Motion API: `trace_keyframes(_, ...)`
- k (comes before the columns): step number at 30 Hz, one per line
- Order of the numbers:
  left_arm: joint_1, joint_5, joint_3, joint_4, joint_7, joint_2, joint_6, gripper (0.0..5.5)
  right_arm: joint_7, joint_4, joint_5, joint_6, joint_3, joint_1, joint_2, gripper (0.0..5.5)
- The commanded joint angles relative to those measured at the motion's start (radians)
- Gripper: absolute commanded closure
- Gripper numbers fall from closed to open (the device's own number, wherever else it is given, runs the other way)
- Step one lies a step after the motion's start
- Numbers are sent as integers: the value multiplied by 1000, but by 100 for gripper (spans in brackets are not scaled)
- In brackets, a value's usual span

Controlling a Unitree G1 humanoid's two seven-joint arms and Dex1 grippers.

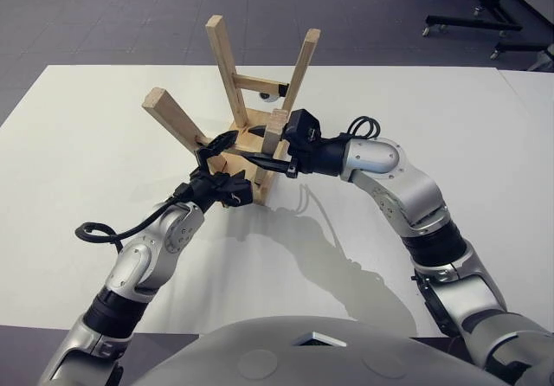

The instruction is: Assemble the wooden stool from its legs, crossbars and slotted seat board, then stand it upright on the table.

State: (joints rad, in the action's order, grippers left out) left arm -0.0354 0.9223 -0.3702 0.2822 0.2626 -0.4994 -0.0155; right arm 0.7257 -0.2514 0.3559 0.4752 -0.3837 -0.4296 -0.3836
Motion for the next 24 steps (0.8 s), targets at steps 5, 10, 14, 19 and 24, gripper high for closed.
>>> trace_keyframes(5,31,-49,15,8,118,-16,44,10,1,63,-57,75,-30,47,-41,344)
trace_keyframes(10,198,-268,147,230,267,83,193,10,3,69,-56,70,-26,46,-41,344)
trace_keyframes(14,205,-549,262,323,465,67,347,10,7,78,-52,63,-19,50,-38,344)
trace_keyframes(19,151,-623,283,336,600,-95,352,10,8,81,-53,60,-13,52,-38,344)
trace_keyframes(24,224,-874,421,456,760,-208,552,10,13,80,-52,59,-11,58,-43,344)
